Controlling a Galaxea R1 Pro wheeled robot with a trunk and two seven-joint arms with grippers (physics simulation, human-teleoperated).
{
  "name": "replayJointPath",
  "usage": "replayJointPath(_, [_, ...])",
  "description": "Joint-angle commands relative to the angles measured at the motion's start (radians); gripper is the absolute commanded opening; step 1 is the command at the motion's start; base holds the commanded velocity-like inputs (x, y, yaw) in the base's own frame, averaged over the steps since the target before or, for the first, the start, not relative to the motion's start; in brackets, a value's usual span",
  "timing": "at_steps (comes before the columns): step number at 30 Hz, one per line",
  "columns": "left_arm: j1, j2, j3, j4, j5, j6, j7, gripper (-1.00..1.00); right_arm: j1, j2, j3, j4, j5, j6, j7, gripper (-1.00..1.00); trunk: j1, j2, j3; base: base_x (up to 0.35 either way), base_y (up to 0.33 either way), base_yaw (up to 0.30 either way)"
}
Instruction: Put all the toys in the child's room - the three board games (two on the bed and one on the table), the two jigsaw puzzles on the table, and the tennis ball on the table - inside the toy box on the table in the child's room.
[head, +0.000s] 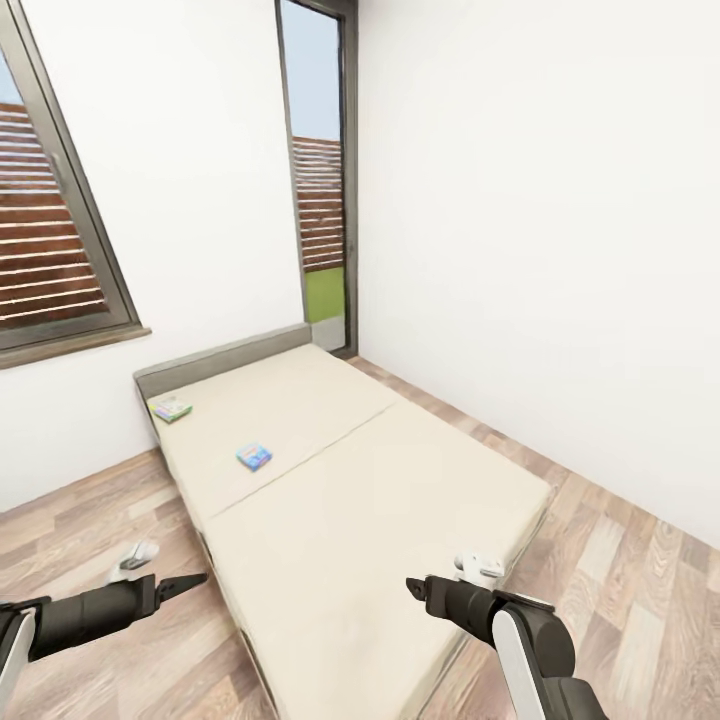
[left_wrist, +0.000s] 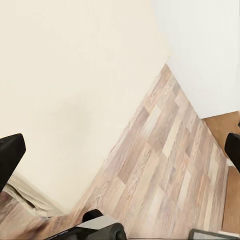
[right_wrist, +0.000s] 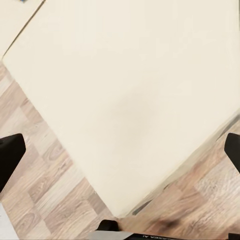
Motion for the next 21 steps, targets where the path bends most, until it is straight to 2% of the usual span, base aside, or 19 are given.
replayJointPath(1, [-0.001, 0.0, 0.001, 0.0, 0.004, 0.009, -0.001, 1.0, -0.001, 0.001, -0.002, -0.001, -0.004, 0.005, -0.001, 1.0, 0.001, -0.002, -0.002, 0.0, 0.283, -0.284])
replayJointPath(21, [-0.001, 0.0, 0.001, 0.0, 0.005, 0.009, -0.002, 1.0, -0.001, 0.001, -0.002, -0.001, -0.004, 0.005, -0.001, 1.0, 0.001, -0.002, -0.002, 0.0, 0.272, -0.284])
